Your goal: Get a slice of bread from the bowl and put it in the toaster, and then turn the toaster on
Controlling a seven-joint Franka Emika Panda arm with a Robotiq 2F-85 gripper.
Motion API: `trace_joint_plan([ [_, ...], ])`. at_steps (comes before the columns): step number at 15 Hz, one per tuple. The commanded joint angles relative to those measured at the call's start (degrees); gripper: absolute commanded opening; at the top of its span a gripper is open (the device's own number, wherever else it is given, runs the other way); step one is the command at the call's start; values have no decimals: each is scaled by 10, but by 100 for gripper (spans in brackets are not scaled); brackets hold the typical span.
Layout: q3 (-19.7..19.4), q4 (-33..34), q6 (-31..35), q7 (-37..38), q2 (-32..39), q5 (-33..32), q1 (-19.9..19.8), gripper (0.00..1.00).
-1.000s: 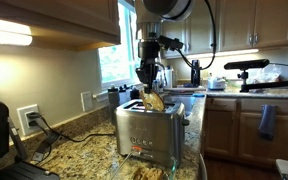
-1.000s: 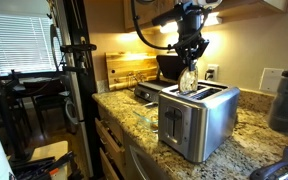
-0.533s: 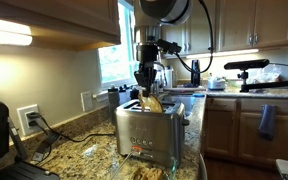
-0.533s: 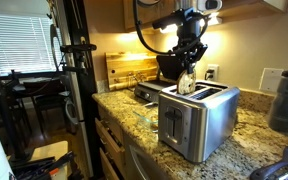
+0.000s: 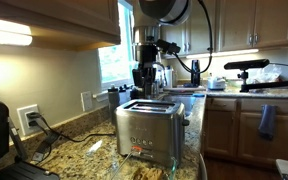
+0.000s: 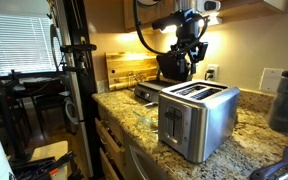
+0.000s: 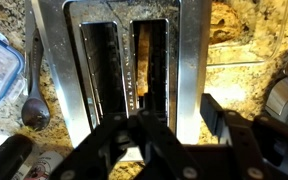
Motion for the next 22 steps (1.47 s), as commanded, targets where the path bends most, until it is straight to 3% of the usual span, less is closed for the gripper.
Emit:
trace_joint_plan([
  [1, -2, -12, -3, -15, -15, 7, 1, 83],
  [3, -1, -8, -26, -17, -22, 3, 2, 96],
  [4, -1, 1, -7, -8, -2, 0, 1, 77],
  [7, -1, 1, -12, -9, -4, 0, 1, 95],
  [15, -1, 1, -12, -9, -5, 0, 1, 99],
  [22, -13, -12, -23, -17, -55, -9, -8, 100],
])
